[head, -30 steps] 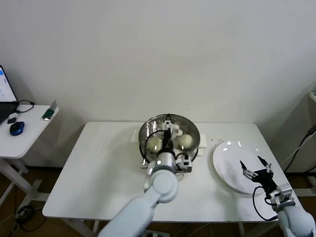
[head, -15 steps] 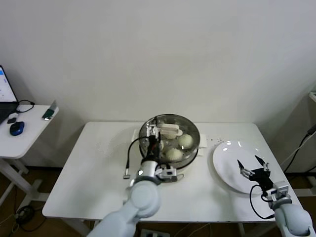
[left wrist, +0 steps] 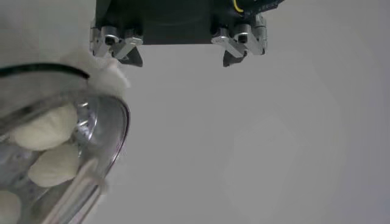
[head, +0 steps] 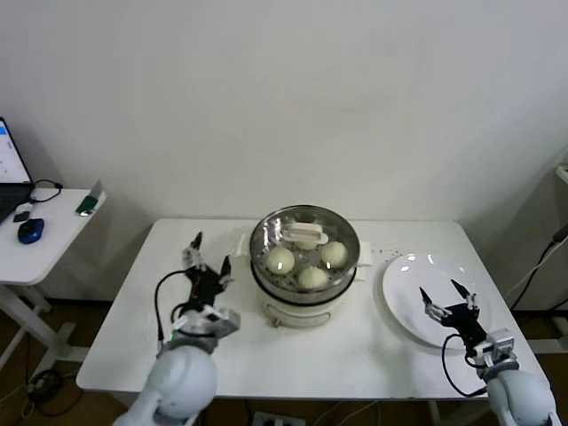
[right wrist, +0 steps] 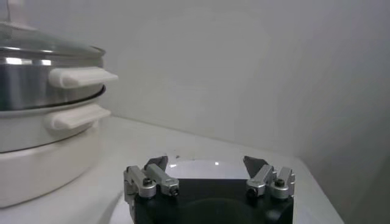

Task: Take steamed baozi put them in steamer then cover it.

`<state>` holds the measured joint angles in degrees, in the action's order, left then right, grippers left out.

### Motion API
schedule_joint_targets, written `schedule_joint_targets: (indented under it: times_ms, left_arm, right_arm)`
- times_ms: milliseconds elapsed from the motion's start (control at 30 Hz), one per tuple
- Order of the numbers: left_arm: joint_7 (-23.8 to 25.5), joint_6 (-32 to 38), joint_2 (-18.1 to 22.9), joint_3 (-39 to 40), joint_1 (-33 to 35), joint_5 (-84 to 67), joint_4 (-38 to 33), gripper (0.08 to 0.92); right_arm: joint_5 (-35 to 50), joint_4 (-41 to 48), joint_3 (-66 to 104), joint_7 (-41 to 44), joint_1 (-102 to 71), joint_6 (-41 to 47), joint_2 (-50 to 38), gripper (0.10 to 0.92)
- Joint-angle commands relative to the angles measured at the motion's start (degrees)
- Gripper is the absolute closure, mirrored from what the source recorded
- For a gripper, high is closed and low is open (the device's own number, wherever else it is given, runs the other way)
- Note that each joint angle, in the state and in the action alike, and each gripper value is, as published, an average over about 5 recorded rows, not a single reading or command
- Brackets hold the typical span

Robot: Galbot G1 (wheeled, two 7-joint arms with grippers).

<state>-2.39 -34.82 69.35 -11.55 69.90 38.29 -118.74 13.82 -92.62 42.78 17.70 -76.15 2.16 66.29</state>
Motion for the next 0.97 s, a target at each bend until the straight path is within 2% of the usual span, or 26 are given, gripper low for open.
schedule_joint_targets:
  times_ms: [33,167,333,967]
  left_arm:
    - [-3.4,39.2,2.5,-23.8,17.7,-43.2,1.6,0.177]
    - [-0.1,42.1,3.8,-25.9,20.6,-49.4,4.3,0.177]
    - [1.7,42.9,4.9,-25.8,22.0,-51.0,7.3,0.177]
    - [2.6,40.2,5.5,-25.6,22.9,-47.6,6.9,0.177]
  right_arm:
    - [2.1,-3.4,0.5,0.4,-3.3,-2.3,1.9,0.203]
    - [2.1,-5.1,1.6,1.2,-6.0,-3.0,3.4,0.203]
    - [2.1,-6.3,2.4,1.7,-8.1,-5.2,4.5,0.203]
    - [2.1,-6.5,1.9,1.4,-8.1,-7.4,5.0,0.203]
